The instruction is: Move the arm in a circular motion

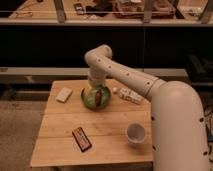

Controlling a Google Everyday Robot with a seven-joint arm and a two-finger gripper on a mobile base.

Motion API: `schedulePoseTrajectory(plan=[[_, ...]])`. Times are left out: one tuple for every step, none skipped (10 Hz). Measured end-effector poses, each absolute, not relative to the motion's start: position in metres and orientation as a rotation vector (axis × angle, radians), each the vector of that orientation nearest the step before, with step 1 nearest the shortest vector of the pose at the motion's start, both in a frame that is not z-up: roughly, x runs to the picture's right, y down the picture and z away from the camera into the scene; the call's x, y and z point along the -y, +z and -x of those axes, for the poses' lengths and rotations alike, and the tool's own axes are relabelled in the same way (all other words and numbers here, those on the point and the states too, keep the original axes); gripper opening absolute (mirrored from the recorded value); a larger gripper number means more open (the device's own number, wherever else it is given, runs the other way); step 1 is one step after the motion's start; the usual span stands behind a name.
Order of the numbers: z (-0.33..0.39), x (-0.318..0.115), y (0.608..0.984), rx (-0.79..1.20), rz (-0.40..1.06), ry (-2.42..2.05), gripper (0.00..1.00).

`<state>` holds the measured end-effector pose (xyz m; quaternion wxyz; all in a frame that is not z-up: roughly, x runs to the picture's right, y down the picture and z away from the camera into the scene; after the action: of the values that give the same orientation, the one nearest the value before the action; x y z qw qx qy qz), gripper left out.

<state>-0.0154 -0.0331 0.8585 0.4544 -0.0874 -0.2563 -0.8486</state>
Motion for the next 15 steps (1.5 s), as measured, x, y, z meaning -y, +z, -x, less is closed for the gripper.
schedulePoseTrajectory(plan=[[-0.020, 0.054, 0.866, 0.544, 0.260, -2.079, 0.75], [-0.061, 0.070, 0.866, 0.458, 0.311, -2.039, 0.75], [-0.103, 0.078, 0.860, 0.385, 0.372, -1.986, 0.75], [-0.137, 0.077, 0.850, 0.339, 0.428, -1.932, 0.75], [-0.164, 0.071, 0.837, 0.314, 0.475, -1.882, 0.75], [-0.193, 0.058, 0.815, 0.294, 0.531, -1.817, 0.75], [-0.218, 0.034, 0.776, 0.296, 0.588, -1.729, 0.75], [-0.218, 0.019, 0.754, 0.318, 0.602, -1.692, 0.75], [-0.210, -0.005, 0.721, 0.361, 0.608, -1.649, 0.75], [-0.191, -0.042, 0.682, 0.426, 0.629, -1.628, 0.75], [-0.167, -0.067, 0.656, 0.485, 0.632, -1.634, 0.75], [-0.141, -0.092, 0.631, 0.537, 0.642, -1.662, 0.75], [-0.106, -0.118, 0.606, 0.614, 0.641, -1.708, 0.75], [-0.082, -0.131, 0.596, 0.664, 0.624, -1.744, 0.75], [-0.048, -0.143, 0.589, 0.734, 0.583, -1.791, 0.75]])
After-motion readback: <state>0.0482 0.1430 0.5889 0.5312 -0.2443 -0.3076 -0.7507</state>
